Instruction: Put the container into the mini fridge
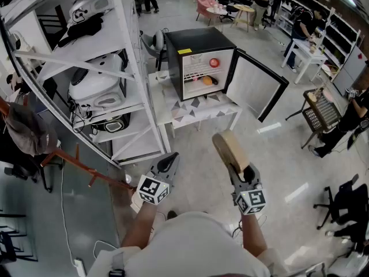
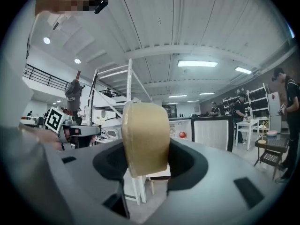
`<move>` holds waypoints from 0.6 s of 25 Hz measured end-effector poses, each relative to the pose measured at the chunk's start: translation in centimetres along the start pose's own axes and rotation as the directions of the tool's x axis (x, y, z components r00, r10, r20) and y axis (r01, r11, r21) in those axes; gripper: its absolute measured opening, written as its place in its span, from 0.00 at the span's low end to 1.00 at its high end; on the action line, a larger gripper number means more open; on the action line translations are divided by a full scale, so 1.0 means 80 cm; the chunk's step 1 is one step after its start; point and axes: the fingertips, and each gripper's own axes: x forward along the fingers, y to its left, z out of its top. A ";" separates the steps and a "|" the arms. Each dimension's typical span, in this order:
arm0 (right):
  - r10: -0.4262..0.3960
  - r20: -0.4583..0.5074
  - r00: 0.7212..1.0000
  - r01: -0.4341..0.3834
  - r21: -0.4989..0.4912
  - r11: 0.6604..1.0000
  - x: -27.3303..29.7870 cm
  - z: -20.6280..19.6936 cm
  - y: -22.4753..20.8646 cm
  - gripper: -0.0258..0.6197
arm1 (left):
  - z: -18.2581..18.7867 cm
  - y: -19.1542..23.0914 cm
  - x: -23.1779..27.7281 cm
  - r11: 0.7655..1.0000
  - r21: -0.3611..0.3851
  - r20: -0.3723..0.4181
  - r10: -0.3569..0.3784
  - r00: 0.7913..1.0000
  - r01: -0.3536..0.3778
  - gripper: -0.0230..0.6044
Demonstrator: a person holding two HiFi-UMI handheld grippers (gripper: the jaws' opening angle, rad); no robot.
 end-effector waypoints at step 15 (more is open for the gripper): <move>0.006 0.013 1.000 -0.007 0.047 0.999 -0.005 -0.001 -0.016 0.39 | 0.001 -0.014 0.010 1.000 0.004 -0.005 -0.002 1.000 0.002 0.04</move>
